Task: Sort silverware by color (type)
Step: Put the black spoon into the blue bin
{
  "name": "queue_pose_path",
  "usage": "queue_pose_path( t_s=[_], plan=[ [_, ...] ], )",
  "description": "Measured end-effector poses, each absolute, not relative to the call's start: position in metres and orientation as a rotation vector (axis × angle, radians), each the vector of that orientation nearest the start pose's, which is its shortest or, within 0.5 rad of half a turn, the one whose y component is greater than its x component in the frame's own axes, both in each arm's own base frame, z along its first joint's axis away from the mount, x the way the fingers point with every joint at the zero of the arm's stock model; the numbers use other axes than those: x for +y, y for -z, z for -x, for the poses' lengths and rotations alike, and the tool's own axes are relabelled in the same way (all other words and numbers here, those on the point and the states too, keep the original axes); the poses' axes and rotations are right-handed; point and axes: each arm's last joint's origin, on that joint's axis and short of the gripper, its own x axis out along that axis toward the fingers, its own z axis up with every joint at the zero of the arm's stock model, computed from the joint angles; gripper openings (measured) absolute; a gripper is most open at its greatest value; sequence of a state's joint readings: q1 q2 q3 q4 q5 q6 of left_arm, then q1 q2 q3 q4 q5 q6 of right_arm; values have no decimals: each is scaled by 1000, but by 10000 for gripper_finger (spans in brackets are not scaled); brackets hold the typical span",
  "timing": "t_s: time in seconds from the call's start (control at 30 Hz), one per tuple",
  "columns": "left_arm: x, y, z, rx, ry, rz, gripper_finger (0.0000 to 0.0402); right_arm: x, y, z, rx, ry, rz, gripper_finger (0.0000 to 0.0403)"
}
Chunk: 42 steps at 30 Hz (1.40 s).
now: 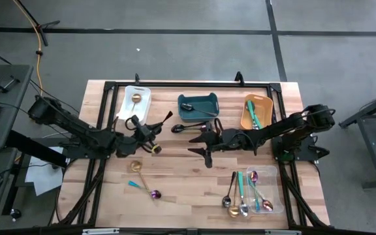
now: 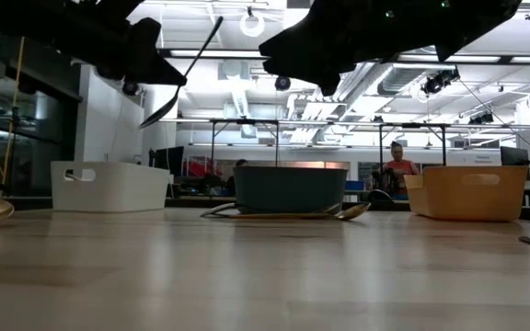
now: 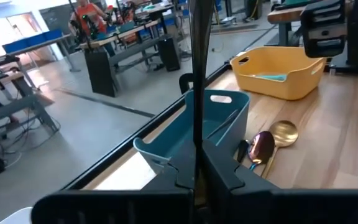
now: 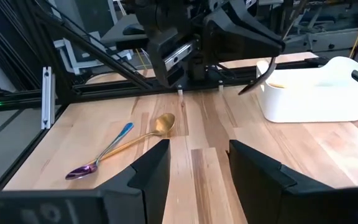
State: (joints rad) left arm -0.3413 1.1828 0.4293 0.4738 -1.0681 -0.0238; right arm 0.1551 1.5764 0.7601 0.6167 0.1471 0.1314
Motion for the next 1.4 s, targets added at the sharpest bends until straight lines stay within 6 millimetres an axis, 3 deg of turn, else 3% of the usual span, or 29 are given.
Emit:
queue_pose_path(
  t_s=[0.4,1.03,1.17,1.4],
  plan=[
    [-35,-199,-218,241,-702,-177,1,46,-210,-324,207,6,-100,158],
    [-31,-199,-220,266,-661,-224,1,46,-209,-324,210,29,-123,158],
    [-5,-205,-225,278,-713,-307,1,45,-211,-324,195,55,-114,158],
    [63,-230,-244,282,-605,-310,1,45,-217,-325,136,50,-32,158]
  ],
)
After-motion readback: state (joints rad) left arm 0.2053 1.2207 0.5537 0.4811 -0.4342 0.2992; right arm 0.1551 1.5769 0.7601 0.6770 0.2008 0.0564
